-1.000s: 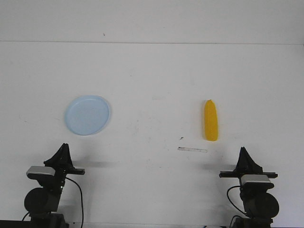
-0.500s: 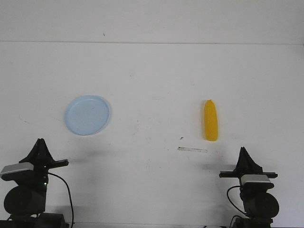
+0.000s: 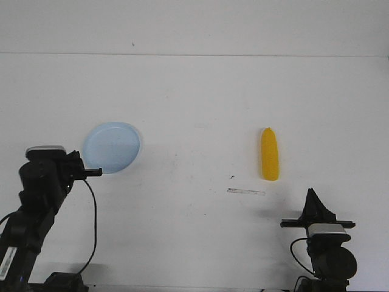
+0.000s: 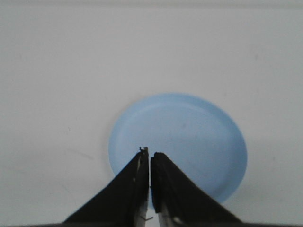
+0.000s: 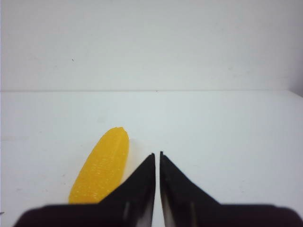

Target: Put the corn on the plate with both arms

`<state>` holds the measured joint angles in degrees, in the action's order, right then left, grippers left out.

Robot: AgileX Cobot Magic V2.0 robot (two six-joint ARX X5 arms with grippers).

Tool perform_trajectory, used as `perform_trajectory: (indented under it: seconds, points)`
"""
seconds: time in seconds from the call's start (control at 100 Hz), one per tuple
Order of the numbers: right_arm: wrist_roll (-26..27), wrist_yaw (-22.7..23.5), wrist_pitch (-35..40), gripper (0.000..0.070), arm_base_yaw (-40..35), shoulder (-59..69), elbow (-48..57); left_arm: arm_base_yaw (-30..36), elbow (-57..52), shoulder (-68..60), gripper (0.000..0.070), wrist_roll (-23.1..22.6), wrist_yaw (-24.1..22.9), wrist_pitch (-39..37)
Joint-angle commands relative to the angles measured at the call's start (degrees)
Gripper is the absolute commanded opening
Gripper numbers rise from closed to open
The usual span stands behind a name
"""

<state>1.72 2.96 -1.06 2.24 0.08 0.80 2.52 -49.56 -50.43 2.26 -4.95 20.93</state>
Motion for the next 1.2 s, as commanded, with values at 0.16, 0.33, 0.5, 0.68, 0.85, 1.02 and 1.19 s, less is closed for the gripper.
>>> perform_trajectory:
  seconds: [0.16, 0.33, 0.5, 0.68, 0.85, 1.02, 1.19]
  points:
    - [-0.3, 0.0, -0.7, 0.0015, -0.1, 0.0, -0.1, -4.9, -7.5, -14.1, 0.0002, 9.0, 9.2, 7.8]
    - [-0.3, 0.0, -0.7, 0.0015, -0.1, 0.0, -0.1, -13.5, -12.5, -22.9, 0.0002, 12.4, 19.4, 11.6]
    - [-0.3, 0.0, -0.7, 0.0015, -0.1, 0.0, -0.1, -20.9, -14.6, -29.8, 0.0002, 12.4, 24.8, 9.4]
    - [-0.3, 0.0, -0.7, 0.0015, -0.1, 0.0, -0.1, -24.7, -15.7, -36.3, 0.0181, 13.8, 25.4, 7.0]
    - [-0.3, 0.0, -0.7, 0.0015, -0.1, 0.0, -0.1, -25.0, -15.7, -41.0, 0.0252, 13.9, 25.4, 3.3]
    - [-0.3, 0.0, -0.6, 0.0015, -0.1, 0.0, -0.1, -24.1, -15.7, -43.9, 0.0252, 13.9, 25.6, 1.6]
    - [-0.3, 0.0, -0.6, 0.0015, -0.1, 0.0, -0.1, -22.8, -15.7, -45.1, 0.0251, 13.9, 25.7, 1.4]
